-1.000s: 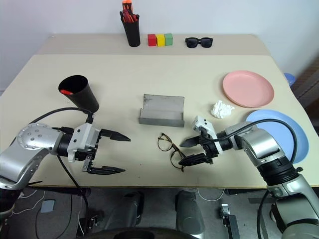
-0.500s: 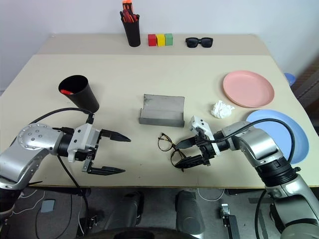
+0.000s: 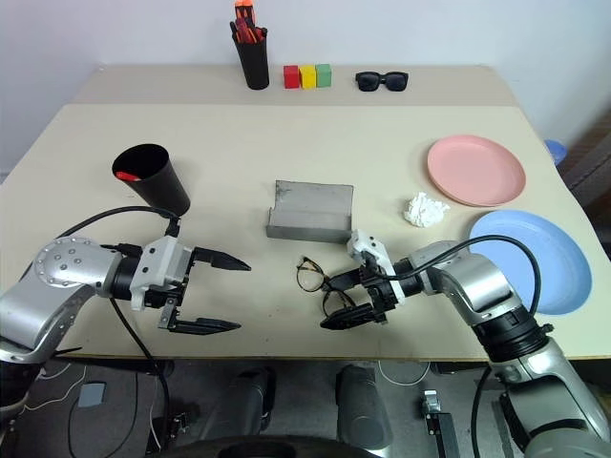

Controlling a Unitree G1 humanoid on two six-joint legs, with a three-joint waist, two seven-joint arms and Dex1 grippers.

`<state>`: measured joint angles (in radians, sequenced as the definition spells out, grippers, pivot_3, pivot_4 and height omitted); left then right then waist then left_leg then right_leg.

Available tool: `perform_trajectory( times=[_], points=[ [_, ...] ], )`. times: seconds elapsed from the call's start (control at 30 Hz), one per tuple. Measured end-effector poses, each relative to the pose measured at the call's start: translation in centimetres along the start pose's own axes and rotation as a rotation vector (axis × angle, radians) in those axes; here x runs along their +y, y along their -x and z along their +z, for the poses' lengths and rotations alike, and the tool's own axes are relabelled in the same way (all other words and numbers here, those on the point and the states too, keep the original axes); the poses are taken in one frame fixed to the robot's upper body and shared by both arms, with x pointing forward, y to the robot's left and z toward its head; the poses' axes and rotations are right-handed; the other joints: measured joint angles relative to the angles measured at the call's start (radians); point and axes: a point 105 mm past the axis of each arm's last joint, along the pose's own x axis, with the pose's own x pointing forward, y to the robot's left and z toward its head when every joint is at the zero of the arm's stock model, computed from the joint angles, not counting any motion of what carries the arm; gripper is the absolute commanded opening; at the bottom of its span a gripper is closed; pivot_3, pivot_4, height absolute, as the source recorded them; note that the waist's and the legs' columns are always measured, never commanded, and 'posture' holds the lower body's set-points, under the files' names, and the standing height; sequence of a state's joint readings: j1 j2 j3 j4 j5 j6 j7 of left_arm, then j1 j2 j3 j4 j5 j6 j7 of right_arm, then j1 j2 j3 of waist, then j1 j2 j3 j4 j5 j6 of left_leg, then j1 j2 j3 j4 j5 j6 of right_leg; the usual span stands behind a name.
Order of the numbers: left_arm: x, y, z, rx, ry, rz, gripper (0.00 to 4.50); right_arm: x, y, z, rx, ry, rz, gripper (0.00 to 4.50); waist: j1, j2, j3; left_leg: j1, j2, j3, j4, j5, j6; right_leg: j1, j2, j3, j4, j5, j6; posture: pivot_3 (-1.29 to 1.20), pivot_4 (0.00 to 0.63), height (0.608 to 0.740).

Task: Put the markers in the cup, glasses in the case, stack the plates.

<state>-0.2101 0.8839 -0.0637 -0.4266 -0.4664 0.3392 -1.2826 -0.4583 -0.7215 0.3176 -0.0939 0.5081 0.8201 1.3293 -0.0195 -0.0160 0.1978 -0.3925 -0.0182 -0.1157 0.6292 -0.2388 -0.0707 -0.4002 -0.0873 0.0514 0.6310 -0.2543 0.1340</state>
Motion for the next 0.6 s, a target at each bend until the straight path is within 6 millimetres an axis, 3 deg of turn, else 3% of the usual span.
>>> perform_trajectory(
  times=[0.1, 0.3, 0.33, 0.6],
  points=[
    [-0.01, -0.03, -0.06, 0.000, 0.003, 0.006, 4.49, -0.12, -0.25, 0.36, 0.000, 0.013, -0.002, 3.27, -0.001, 0.000, 0.000, 0.000, 0.000, 0.000, 0.000, 0.000, 0.000, 0.000, 0.000, 0.000, 0.000, 0.000, 0.000, 0.00, 0.150, 0.740],
    [-0.04, -0.08, -0.13, -0.001, 0.007, 0.016, 4.49, -0.17, -0.53, 0.35, 0.002, 0.013, 0.001, 0.26, 0.000, 0.000, 0.000, 0.000, 0.000, 0.000, 0.000, 0.000, 0.000, 0.000, 0.000, 0.000, 0.000, 0.000, 0.000, 0.00, 0.150, 0.740],
    [-0.06, -0.09, -0.16, -0.001, 0.009, 0.017, 4.49, -0.18, -0.53, 0.35, 0.002, 0.013, 0.001, 0.03, 0.000, 0.000, 0.000, 0.000, 0.000, 0.000, 0.000, 0.000, 0.000, 0.000, 0.000, 0.000, 0.000, 0.000, 0.000, 0.00, 0.150, 0.740],
    [0.00, -0.10, -0.24, -0.001, 0.013, 0.027, 4.49, -0.28, -0.54, 0.36, 0.005, 0.020, -0.008, 0.03, 0.000, 0.000, 0.000, 0.000, 0.000, 0.000, 0.000, 0.000, 0.000, 0.000, 0.000, 0.000, 0.000, 0.000, 0.000, 0.00, 0.150, 0.740]
  ],
)
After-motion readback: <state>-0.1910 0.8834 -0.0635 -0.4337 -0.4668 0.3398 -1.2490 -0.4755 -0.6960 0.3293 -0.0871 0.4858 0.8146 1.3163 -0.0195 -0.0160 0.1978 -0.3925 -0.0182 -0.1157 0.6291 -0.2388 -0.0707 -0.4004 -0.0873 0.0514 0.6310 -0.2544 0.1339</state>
